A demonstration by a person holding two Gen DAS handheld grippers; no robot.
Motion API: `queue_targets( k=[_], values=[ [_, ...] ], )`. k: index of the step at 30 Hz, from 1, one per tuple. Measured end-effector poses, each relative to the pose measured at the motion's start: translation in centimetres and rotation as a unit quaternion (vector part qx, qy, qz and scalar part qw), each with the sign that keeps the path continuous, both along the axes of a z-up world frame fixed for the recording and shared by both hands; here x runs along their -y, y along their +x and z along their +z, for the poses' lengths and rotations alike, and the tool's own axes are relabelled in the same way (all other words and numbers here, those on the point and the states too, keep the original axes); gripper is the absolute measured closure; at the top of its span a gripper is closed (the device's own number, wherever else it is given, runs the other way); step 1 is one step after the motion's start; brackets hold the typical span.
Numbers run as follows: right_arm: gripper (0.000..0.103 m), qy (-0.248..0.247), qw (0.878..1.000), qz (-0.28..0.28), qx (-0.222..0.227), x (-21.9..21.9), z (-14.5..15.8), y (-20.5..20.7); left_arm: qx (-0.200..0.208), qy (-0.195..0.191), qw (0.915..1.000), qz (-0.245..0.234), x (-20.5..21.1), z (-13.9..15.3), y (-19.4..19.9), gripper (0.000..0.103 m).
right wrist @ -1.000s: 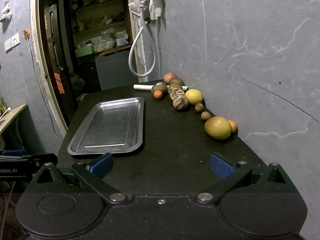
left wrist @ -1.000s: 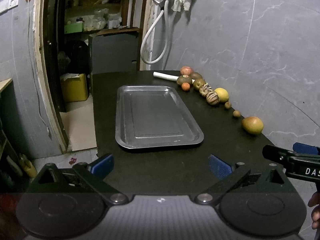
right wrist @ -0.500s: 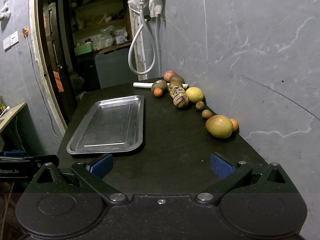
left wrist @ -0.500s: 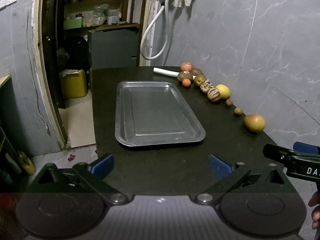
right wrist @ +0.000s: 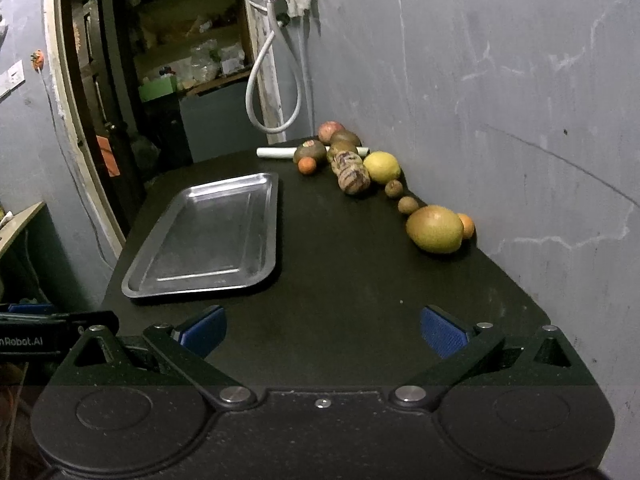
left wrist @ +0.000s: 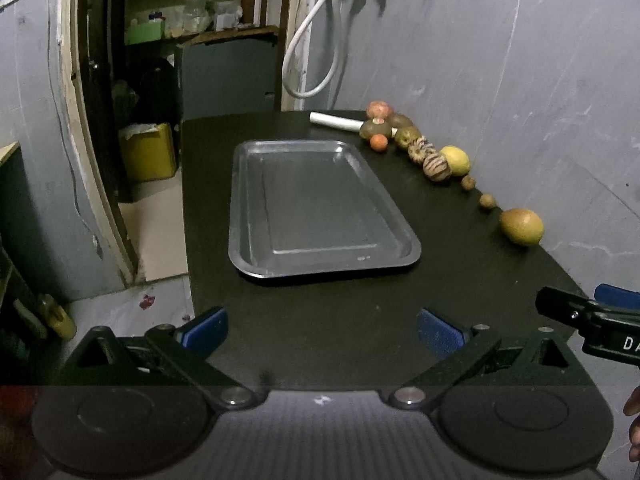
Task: Organize fruits
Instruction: 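Grasp the striped pepino melon with the left tool while the right tool grasps the large yellow-green pear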
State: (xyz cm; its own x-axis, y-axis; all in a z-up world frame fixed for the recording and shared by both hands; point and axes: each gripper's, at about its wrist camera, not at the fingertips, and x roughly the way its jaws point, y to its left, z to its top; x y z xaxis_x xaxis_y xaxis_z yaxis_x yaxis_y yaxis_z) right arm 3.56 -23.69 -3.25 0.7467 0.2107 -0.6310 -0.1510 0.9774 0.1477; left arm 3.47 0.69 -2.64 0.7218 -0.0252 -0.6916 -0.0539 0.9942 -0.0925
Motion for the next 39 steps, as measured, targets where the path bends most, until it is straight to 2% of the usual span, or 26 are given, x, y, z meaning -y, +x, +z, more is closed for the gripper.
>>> queue_targets(
  k=[6, 13, 19, 25, 32, 39],
  values=[
    [0.0, -0.007, 1.0, -0.017, -0.016, 0.5, -1.2, 1.0, -0.032, 0.004, 0.9995, -0.007, 0.3, -1.2, 1.4, 0.0],
    [0.0, -0.023, 0.998, -0.056, -0.025, 1.8, -2.5, 3.8, -0.043, -0.006, 0.9987, -0.026, 1.1, -1.3, 5.7, 0.0],
    [0.001, -0.028, 0.994, -0.096, -0.037, 3.7, -4.1, 7.1, -0.038, -0.018, 0.9969, -0.066, 3.6, -1.0, 11.6, 0.0],
    [0.001, -0.017, 0.99, -0.128, -0.05, 5.2, -5.7, 11.1, -0.037, -0.013, 0.9931, -0.111, 7.1, -1.2, 18.3, 0.0],
    [0.001, 0.001, 0.987, -0.144, -0.069, 6.0, -7.5, 14.5, -0.043, -0.001, 0.9875, -0.152, 10.8, -2.8, 25.1, 0.001],
    [0.011, -0.004, 0.988, -0.138, -0.064, 6.0, -8.5, 16.3, -0.053, -0.004, 0.9858, -0.16, 12.8, -4.6, 29.8, 0.001]
  ],
)
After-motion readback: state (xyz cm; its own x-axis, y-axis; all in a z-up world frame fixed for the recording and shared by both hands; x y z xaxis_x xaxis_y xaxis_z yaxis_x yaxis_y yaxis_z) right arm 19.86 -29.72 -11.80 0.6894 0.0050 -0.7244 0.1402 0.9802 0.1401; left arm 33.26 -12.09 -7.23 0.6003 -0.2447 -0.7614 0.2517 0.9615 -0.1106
